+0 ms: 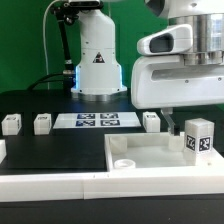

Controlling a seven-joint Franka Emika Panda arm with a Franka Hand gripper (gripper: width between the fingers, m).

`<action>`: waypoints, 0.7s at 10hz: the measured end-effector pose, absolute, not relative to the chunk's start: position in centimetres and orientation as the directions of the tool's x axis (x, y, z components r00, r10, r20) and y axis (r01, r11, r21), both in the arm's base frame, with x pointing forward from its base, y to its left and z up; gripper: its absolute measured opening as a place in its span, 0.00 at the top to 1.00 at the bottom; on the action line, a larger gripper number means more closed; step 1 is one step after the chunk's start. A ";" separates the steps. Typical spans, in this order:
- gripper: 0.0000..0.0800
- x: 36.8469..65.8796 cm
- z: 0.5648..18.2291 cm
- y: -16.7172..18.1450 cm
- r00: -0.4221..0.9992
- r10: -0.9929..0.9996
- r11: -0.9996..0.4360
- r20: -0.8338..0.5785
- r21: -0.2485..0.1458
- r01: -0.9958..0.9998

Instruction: Assemble square table

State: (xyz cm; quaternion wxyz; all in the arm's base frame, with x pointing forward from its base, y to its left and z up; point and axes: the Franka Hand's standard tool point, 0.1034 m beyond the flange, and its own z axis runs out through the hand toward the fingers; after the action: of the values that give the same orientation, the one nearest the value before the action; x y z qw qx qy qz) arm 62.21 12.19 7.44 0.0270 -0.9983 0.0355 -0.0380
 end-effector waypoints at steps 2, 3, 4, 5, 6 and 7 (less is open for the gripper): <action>0.63 62.2 7.4 12.1 0.995 -0.074 -0.996 0.074 -0.056 -0.070; 0.64 62.2 7.4 12.0 0.994 -0.076 -0.996 0.073 -0.055 -0.072; 0.64 62.2 7.4 12.0 0.994 -0.084 -0.995 0.073 -0.056 -0.080; 0.64 62.2 7.4 12.0 0.992 -0.106 -0.993 0.072 -0.058 -0.102; 0.64 62.2 7.4 12.0 0.992 -0.105 -0.993 0.072 -0.057 -0.101; 0.64 62.2 7.4 12.0 0.989 -0.127 -0.991 0.071 -0.061 -0.123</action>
Offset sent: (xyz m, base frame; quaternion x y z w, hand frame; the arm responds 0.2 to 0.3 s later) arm 0.0000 0.0000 0.0000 0.0000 0.0000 0.0000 1.0000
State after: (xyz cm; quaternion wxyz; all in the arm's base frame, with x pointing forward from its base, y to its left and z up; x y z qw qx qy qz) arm 62.21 11.96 7.40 0.0283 -0.9969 0.0627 -0.0372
